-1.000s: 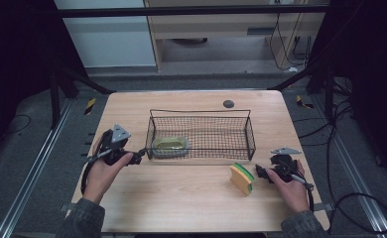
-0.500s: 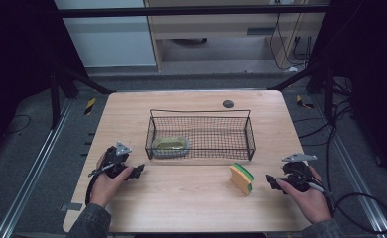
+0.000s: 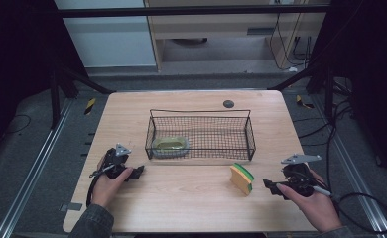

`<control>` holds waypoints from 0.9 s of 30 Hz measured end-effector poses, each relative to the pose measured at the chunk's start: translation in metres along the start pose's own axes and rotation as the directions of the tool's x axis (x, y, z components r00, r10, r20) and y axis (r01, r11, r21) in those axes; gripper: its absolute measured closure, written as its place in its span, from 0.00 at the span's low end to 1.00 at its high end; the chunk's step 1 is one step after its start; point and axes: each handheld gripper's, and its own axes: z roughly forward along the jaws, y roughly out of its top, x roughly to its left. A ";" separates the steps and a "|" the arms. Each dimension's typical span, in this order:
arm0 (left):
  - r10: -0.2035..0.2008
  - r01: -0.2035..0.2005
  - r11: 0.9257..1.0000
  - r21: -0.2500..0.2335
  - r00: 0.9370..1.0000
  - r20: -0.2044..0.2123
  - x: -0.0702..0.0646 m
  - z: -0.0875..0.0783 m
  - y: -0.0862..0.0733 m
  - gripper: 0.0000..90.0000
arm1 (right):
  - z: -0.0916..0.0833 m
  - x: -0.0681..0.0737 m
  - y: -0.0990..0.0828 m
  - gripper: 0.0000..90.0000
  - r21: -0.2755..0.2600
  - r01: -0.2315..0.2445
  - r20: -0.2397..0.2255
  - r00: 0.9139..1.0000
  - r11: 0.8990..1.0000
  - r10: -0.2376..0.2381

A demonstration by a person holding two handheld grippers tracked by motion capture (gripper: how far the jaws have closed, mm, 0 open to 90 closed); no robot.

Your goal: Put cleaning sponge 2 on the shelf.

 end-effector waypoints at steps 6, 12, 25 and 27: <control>-0.026 0.026 0.999 -0.029 0.999 0.019 0.004 0.002 -0.005 0.02 | -0.011 0.016 0.019 0.33 0.013 0.084 -0.017 0.996 0.996 -0.084; -0.037 0.037 0.997 -0.061 0.999 0.011 0.004 0.004 -0.008 0.00 | -0.014 0.024 0.035 0.29 -0.001 0.113 -0.034 0.993 0.994 -0.113; -0.041 0.041 0.997 -0.061 0.999 0.009 0.003 0.004 -0.008 0.00 | 0.008 0.057 0.077 0.15 0.044 0.203 -0.101 0.975 0.978 -0.198; -0.040 0.041 0.997 -0.061 0.999 0.009 0.003 0.004 -0.008 0.00 | 0.011 0.058 0.078 0.14 0.051 0.207 -0.094 0.975 0.977 -0.202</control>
